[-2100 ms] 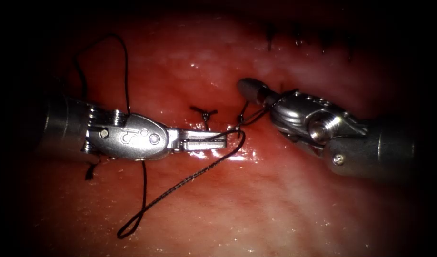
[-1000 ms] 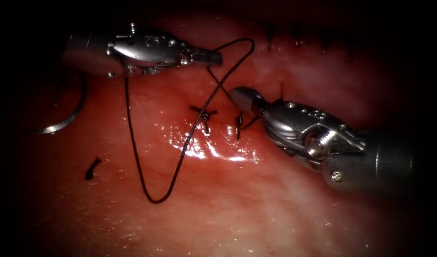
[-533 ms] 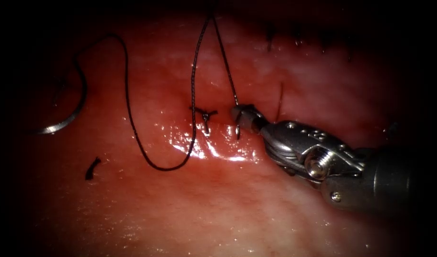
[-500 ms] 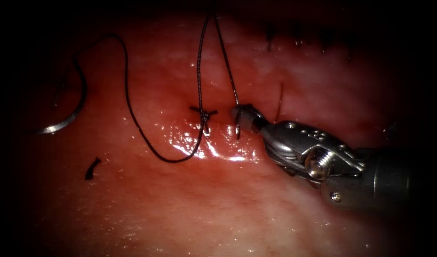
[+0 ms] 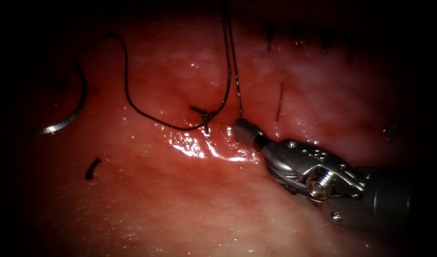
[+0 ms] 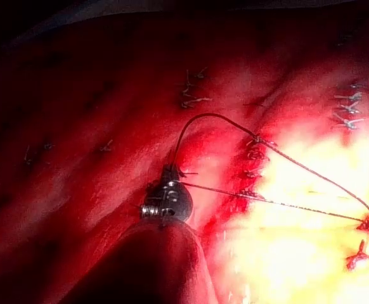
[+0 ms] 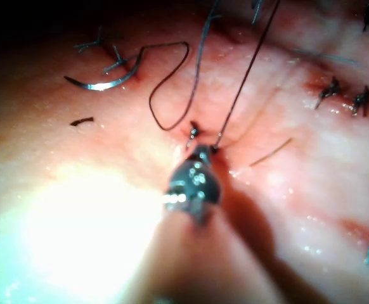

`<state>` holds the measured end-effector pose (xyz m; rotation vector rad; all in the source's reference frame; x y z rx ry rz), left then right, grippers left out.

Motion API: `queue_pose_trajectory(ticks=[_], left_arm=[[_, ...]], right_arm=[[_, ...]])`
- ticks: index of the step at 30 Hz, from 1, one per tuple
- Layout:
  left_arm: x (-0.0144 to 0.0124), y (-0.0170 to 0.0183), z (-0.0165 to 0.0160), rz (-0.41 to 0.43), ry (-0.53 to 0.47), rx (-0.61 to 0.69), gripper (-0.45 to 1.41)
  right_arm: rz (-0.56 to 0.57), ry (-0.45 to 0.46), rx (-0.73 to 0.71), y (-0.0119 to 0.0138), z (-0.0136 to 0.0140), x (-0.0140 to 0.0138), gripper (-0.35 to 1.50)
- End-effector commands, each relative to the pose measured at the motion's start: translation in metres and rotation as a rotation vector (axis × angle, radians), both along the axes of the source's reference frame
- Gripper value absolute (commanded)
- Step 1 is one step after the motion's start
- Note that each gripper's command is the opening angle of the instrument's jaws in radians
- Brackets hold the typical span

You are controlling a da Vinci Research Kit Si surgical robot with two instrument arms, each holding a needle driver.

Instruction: Wound Closure

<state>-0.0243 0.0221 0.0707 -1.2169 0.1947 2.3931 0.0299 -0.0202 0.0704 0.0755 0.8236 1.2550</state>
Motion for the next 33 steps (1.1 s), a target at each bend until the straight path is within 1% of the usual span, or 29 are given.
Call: queue_pose_trajectory(ticks=[1, 5, 10, 11, 12, 15, 17, 21, 23, 26, 28, 33], left_arm=[[-0.0008, 0.0006, 0.0005, -0.001, 0.010, -0.012, -0.45], [-0.0010, 0.0010, 0.0010, -0.008, 0.037, -0.032, -0.45], [-0.0011, 0.0022, 0.0010, -0.001, 0.124, -0.102, -0.45], [-0.0011, 0.0026, 0.0008, 0.007, 0.162, -0.132, -0.45], [-0.0010, 0.0027, 0.0007, 0.004, 0.169, -0.142, -0.45], [-0.0009, 0.0031, 0.0005, -0.016, 0.189, -0.171, -0.45], [-0.0008, 0.0039, 0.0001, -0.064, 0.229, -0.185, -0.45], [-0.0008, 0.0048, -0.0003, -0.108, 0.293, -0.201, -0.45], [-0.0009, 0.0049, -0.0003, -0.109, 0.348, -0.225, -0.45], [-0.0012, 0.0051, -0.0002, -0.111, 0.386, -0.260, -0.45], [-0.0014, 0.0053, -0.0002, -0.129, 0.402, -0.263, -0.45], [-0.0016, 0.0054, -0.0002, -0.122, 0.431, -0.277, -0.45]], right_arm=[[-0.004, 0.000, -0.004, -0.0007, 0.0002, 0.0006, -0.35], [-0.015, 0.005, -0.022, -0.0012, 0.0000, 0.0008, -0.35], [-0.028, 0.007, -0.036, -0.0024, 0.0003, 0.0010, -0.35], [-0.028, 0.006, -0.038, -0.0026, 0.0004, 0.0011, -0.35], [-0.033, 0.003, -0.042, -0.0027, 0.0004, 0.0011, -0.35], [-0.039, 0.003, -0.046, -0.0028, 0.0005, 0.0011, -0.35], [-0.040, 0.003, -0.047, -0.0030, 0.0005, 0.0011, -0.35], [-0.047, -0.003, -0.050, -0.0034, 0.0006, 0.0011, -0.35], [-0.051, -0.007, -0.048, -0.0037, 0.0006, 0.0011, -0.35], [-0.058, -0.014, -0.043, -0.0045, 0.0006, 0.0011, -0.35], [-0.064, -0.022, -0.039, -0.0053, 0.0006, 0.0013, -0.35], [-0.077, -0.038, -0.025, -0.0062, 0.0004, 0.0015, -0.35]])
